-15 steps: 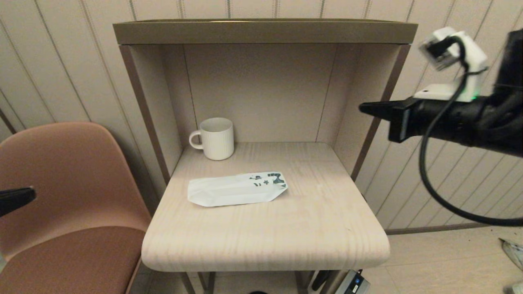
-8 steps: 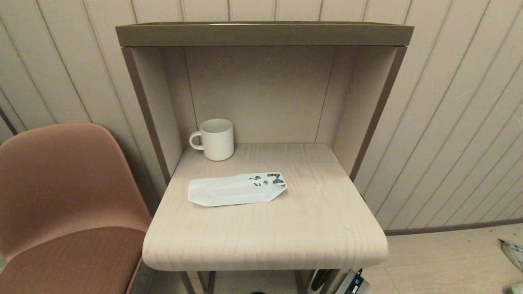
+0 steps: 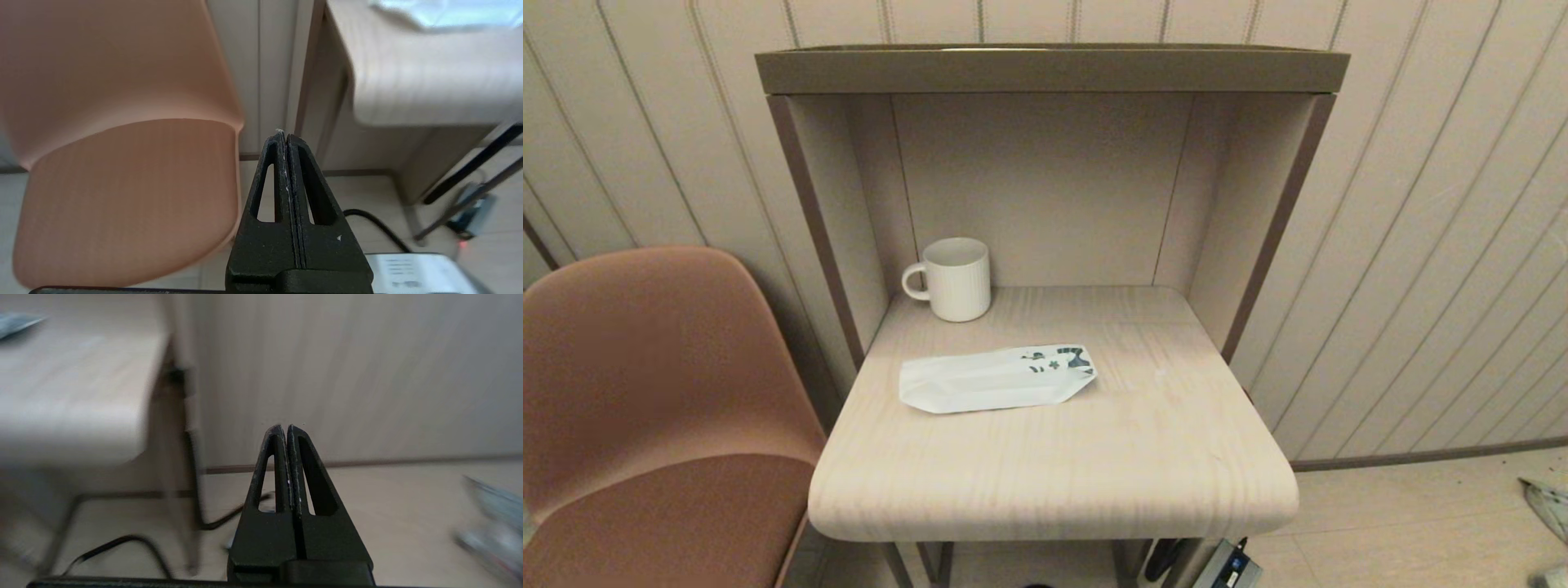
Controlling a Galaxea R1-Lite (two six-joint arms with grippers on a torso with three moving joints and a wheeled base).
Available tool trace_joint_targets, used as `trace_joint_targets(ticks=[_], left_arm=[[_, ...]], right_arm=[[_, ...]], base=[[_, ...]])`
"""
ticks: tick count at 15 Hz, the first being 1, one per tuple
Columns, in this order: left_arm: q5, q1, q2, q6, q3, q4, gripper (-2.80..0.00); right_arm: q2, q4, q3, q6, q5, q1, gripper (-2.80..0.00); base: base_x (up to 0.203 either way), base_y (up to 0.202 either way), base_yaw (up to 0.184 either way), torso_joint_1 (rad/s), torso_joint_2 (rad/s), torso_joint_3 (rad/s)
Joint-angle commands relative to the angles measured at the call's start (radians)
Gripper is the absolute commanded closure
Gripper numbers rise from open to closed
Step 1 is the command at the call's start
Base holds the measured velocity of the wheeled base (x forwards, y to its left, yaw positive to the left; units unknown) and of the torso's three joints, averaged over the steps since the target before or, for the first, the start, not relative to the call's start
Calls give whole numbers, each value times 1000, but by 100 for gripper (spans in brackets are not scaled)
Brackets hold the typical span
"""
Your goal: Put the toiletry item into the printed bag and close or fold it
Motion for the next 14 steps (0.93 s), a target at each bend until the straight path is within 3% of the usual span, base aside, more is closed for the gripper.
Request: trace_joint_targets(ticks=[1, 3, 4, 6, 9, 11, 14], left_arm=[[13, 2, -66, 29, 149, -101, 0], [32, 2, -78, 96, 288, -286, 0], [30, 3, -80, 120, 328, -372, 0], [2, 3, -82, 126, 372, -410, 0], [2, 3, -82, 99, 372, -439, 0], [8, 3, -82, 51, 372, -439, 0], [29, 3, -82, -20, 372, -440, 0]], right_arm=[[-179, -2, 128, -4, 60, -19, 0], [-191, -91, 243, 2, 43, -23, 0], [-191, -199, 305, -13, 29, -24, 0], [-191, -448, 361, -92, 27, -24, 0], [-191, -380, 365, -108, 107, -23, 0], [-191, -378, 366, -84, 113, -23, 0], [-191, -320, 366, 42, 99, -24, 0]], base=[[0, 0, 0, 0, 0, 0], [0, 0, 0, 0, 0, 0], [0, 0, 0, 0, 0, 0], [0, 0, 0, 0, 0, 0], [0, 0, 0, 0, 0, 0], [0, 0, 0, 0, 0, 0], [0, 0, 0, 0, 0, 0]])
